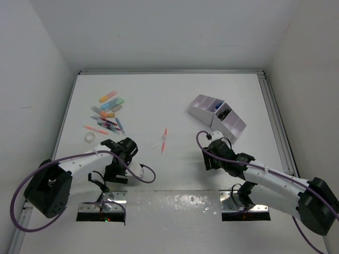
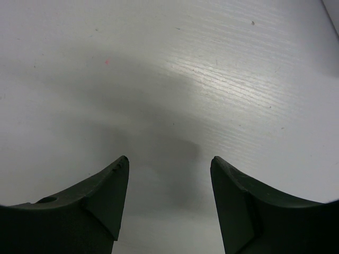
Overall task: Sort the stationery into containers
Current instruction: Move the pen cap to the center of the board.
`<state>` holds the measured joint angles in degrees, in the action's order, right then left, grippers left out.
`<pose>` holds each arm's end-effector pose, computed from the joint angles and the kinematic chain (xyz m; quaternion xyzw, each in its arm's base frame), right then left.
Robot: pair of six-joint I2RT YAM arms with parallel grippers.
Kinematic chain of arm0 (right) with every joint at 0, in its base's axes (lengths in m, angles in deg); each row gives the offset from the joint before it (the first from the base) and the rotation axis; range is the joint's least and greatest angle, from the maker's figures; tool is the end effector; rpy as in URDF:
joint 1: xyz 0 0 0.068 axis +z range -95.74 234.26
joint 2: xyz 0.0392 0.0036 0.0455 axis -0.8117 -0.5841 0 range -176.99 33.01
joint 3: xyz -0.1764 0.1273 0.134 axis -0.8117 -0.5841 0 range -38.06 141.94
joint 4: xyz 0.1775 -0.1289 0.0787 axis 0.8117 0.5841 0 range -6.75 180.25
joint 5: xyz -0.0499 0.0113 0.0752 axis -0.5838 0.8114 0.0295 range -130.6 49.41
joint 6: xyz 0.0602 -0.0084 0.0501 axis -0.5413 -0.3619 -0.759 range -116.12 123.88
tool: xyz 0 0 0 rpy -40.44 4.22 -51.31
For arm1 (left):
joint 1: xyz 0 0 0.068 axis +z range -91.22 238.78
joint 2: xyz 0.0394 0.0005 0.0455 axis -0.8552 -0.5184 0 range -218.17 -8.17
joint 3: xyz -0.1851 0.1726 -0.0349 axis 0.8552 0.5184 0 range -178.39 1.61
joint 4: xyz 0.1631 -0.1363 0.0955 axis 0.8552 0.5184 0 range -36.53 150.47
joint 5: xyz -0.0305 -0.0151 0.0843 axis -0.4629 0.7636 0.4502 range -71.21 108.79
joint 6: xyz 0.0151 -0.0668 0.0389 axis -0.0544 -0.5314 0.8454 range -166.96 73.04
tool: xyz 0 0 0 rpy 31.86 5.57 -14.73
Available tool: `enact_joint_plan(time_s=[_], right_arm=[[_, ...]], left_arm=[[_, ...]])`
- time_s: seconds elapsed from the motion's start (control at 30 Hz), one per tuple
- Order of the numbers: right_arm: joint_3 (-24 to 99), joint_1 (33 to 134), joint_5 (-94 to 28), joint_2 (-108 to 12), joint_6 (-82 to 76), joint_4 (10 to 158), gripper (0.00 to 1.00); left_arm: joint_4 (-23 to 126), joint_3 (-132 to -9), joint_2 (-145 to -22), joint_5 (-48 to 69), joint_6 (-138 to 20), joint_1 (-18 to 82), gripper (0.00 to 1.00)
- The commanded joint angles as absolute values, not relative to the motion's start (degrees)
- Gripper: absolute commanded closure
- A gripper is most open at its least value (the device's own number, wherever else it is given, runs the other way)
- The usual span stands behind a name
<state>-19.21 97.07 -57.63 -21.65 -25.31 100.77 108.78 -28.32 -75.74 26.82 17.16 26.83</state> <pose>0.1378 0.1006 0.1263 -0.0650 0.9377 0.0692 0.3343 0.1114 -0.0582 0.1168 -0.7427 -0.6655 -0.0601 0.0442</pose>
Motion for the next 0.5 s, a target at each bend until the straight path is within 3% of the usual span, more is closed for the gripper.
enact_joint_plan(time_s=[0.0, 0.03, 0.07, 0.1, 0.23, 0.33, 0.47], right_arm=[[-16.6, 97.3, -59.7, -21.9, -25.6, 100.9, 0.38], [-16.6, 97.4, -59.8, -22.1, -25.6, 101.0, 0.38], [-16.5, 97.3, -59.9, -22.2, -25.6, 101.3, 0.38], [-16.4, 97.3, -60.0, -22.3, -25.6, 101.4, 0.38], [-16.0, 97.4, -60.3, -22.5, -25.6, 102.1, 0.38], [-15.1, 97.3, -60.0, -22.6, -25.1, 102.1, 0.38], [-12.1, 97.4, -60.0, -24.1, -23.5, 102.7, 0.38]], left_arm=[[109.6, -27.9, -78.3, 26.3, 24.5, 24.8, 0.21], [109.5, -27.6, -79.0, 26.7, 24.8, 24.2, 0.20], [108.7, -27.1, -79.6, 27.1, 25.2, 23.6, 0.02], [108.1, -26.4, -80.6, 27.4, 25.3, 23.0, 0.00], [102.4, -30.8, -82.7, 26.4, 16.5, 25.4, 0.01], [101.1, -39.1, -84.4, 20.9, 7.1, 32.5, 0.05], [100.2, -42.7, -84.4, 22.7, -1.2, 41.7, 0.12]])
